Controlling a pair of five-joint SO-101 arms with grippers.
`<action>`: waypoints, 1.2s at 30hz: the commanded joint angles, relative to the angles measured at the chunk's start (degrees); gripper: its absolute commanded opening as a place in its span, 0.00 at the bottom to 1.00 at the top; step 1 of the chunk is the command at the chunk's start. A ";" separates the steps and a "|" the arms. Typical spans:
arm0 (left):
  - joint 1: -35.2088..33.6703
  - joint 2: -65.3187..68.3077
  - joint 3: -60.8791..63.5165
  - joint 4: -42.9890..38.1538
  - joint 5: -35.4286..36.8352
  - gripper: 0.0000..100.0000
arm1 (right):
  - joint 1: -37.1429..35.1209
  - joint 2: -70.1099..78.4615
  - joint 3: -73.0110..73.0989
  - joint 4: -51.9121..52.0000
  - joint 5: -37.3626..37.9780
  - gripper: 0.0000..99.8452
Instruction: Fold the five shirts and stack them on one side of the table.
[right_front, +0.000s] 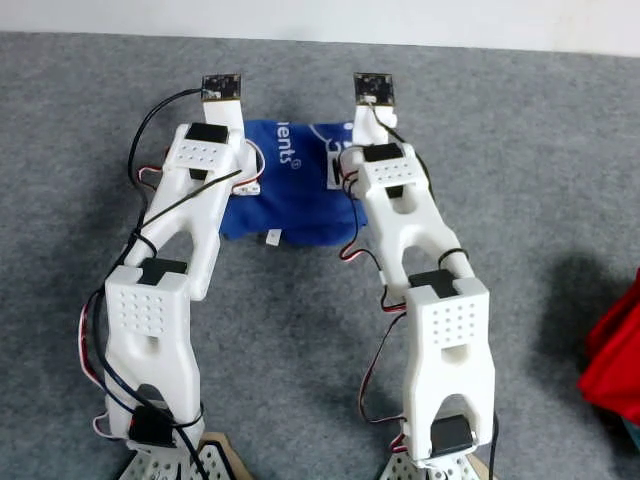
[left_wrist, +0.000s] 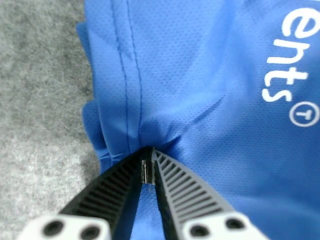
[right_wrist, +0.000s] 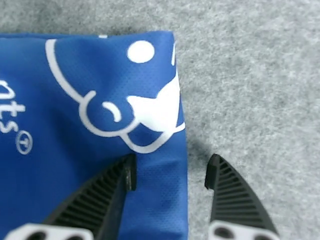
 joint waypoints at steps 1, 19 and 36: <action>0.92 -0.48 -1.63 -0.09 -0.53 0.01 | -1.10 1.71 -2.95 0.40 -0.09 0.22; 0.22 -1.98 -5.14 2.90 -0.44 0.01 | -0.75 3.21 -8.22 6.73 -0.09 0.01; -4.00 -23.78 -13.85 19.96 3.96 0.01 | 0.92 2.95 -7.96 6.99 -0.35 0.01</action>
